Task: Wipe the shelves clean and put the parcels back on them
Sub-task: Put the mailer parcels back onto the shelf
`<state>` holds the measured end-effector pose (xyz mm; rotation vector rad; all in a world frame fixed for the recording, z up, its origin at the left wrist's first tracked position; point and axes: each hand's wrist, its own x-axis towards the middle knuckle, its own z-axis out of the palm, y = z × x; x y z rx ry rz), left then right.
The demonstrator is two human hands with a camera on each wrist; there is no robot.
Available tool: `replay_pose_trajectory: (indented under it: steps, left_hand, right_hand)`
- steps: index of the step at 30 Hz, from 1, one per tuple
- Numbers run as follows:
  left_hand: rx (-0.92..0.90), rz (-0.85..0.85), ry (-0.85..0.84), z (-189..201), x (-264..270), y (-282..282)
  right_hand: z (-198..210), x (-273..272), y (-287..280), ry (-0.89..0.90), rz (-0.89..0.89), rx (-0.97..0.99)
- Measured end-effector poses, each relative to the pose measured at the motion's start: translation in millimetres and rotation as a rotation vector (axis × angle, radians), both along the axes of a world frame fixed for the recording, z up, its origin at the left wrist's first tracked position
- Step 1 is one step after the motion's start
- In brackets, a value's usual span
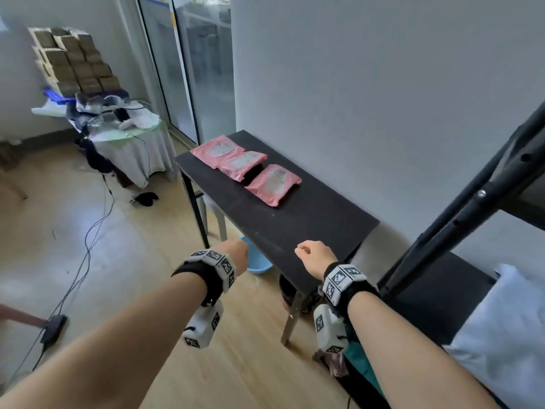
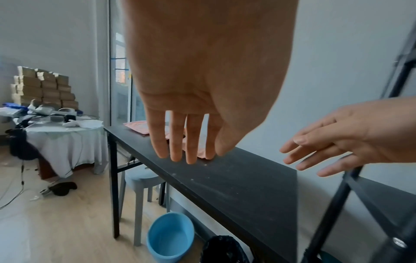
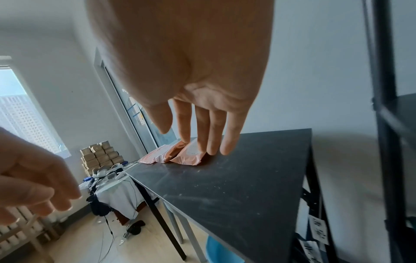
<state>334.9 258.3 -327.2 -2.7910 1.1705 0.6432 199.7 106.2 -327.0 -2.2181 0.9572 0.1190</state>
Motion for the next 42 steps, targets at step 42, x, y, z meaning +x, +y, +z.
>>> replay_pose_trajectory:
  steps: [42]
  left_hand:
    - [-0.001, 0.094, 0.408, -98.6, 518.3, -250.9]
  right_hand:
    - [-126.1, 329.4, -188.7, -0.128, -1.071, 0.441]
